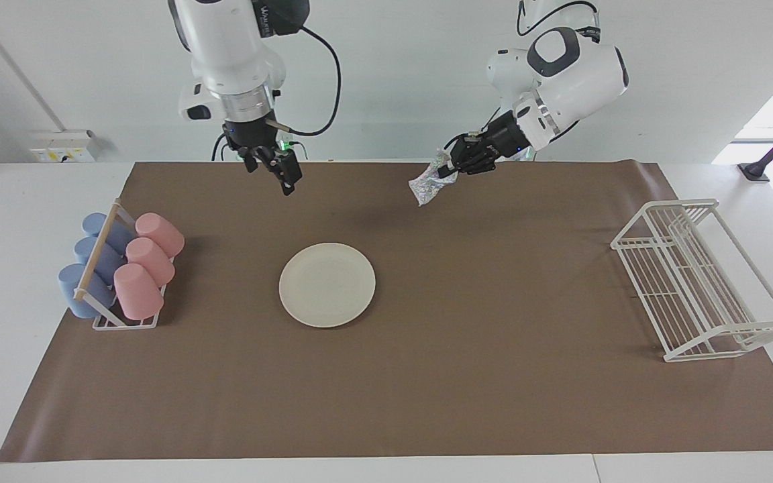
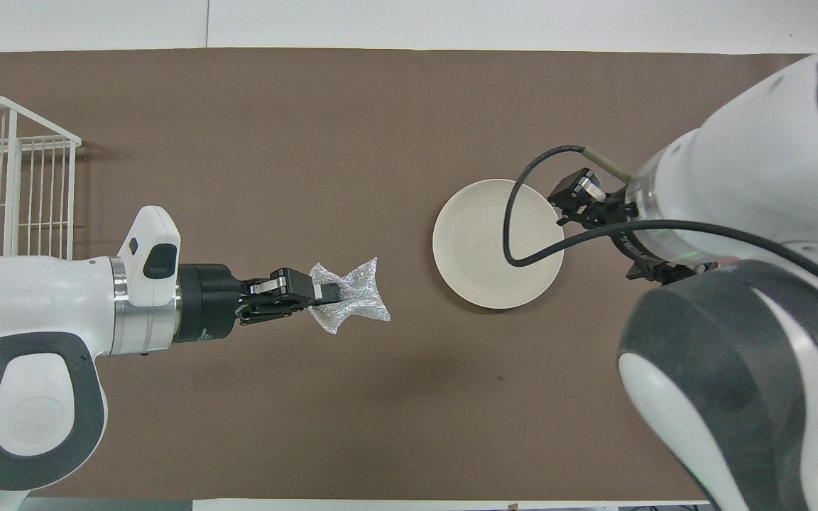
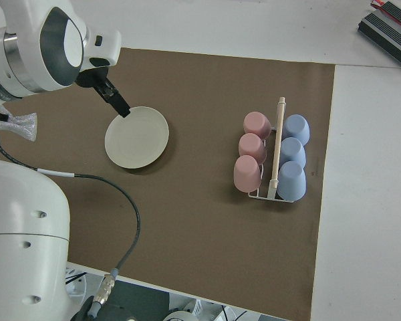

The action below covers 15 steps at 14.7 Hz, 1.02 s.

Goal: Wipe plate with sponge
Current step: 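Release the sponge and withdraw the right gripper to the rolls rack, then lower the sponge into the wire basket with the left gripper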

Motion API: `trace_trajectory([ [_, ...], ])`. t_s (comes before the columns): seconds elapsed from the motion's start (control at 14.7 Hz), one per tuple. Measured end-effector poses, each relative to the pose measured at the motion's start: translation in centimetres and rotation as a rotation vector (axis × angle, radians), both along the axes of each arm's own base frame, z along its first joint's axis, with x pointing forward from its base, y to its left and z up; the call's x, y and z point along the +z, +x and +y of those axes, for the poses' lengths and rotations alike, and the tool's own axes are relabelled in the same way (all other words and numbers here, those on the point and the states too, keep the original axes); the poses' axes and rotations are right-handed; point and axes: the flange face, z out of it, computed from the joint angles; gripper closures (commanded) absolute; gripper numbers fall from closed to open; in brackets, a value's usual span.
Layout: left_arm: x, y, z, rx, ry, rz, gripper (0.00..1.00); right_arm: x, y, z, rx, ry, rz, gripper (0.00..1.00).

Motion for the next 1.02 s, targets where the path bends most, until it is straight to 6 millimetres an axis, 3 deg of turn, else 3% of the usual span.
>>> trace_trajectory([
  [0.14,-0.5,0.0,0.7,-0.011,0.105,0.012,1.00,0.2,0.5,-3.6,0.116,-0.001,0.006,0.00],
  [0.34,-1.0,0.1,2.1,-0.033,0.256,0.016,1.00,0.8,0.4,-7.2,0.238,-0.002,0.014,0.00],
  [0.68,0.7,2.4,6.3,-0.084,0.517,0.057,1.00,1.8,-0.2,-12.1,0.421,0.005,0.035,0.00],
  [0.82,1.3,3.2,7.4,-0.113,0.625,0.061,1.00,1.9,-0.2,-13.2,0.472,0.009,0.034,0.00],
  [1.02,1.9,3.9,8.7,-0.164,0.788,0.083,1.00,1.9,-0.2,-13.0,0.514,0.013,0.032,0.00],
])
